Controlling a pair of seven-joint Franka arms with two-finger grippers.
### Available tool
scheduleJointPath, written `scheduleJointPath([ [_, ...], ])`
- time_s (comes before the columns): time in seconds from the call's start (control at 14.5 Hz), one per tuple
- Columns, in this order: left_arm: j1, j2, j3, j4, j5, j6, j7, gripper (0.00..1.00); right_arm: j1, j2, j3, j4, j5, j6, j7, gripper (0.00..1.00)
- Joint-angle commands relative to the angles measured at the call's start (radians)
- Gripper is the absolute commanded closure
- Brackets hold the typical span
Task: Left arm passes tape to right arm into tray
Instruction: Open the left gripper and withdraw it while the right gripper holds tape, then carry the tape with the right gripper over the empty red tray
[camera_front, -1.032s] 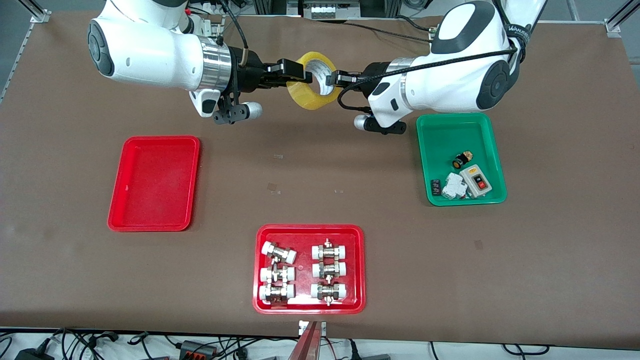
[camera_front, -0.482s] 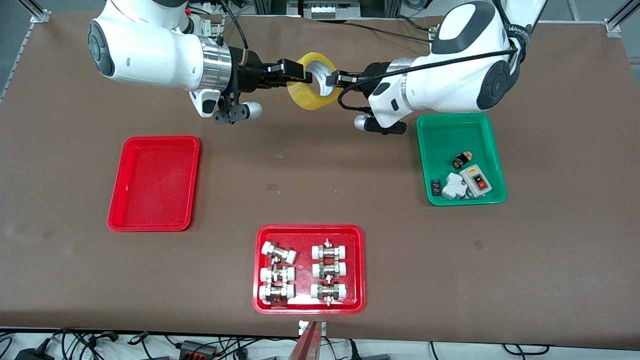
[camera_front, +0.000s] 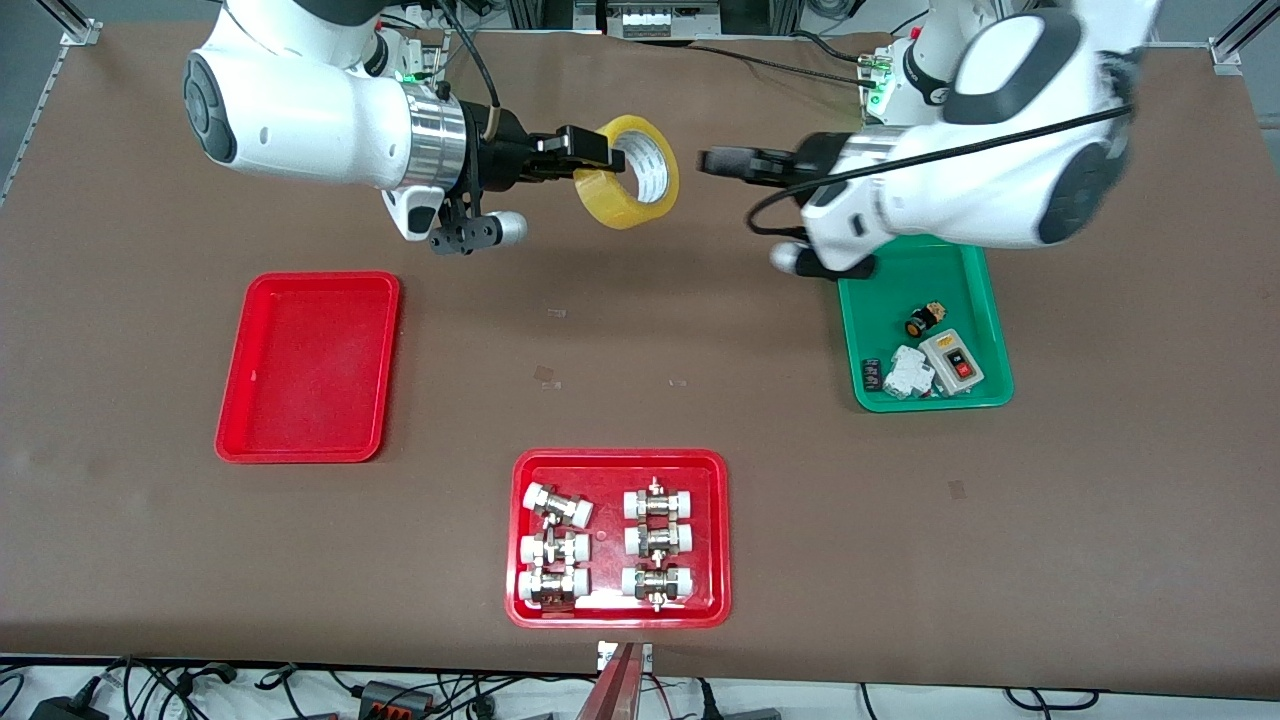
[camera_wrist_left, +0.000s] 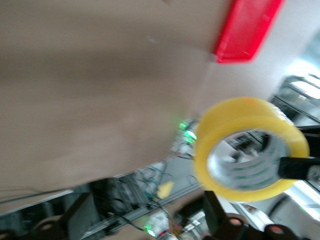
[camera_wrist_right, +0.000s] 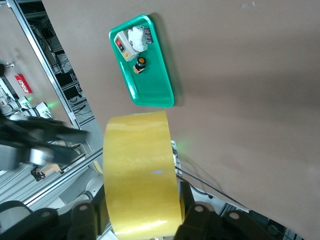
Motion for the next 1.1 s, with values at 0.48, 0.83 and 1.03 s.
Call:
scheduleJointPath([
  [0.48,0.332,-0.098,-0.008,0.054,0.386,-0.201,0.478,0.0,-0.397,0.201,0.002,0.002,-0.057,-0.093,-0.245,0.82],
  [0.83,0.317,-0.109,-0.038,0.097,0.692,-0.182,0.645,0.0,-0.624,0.322,0.002,-0.021,-0.139,-0.209,-0.593,0.82],
  [1.03,0.176,-0.116,0.102,0.108,0.759,-0.101,0.645,0.0,-0.748,0.379,0.001,-0.027,-0.215,-0.276,-0.792,0.82],
])
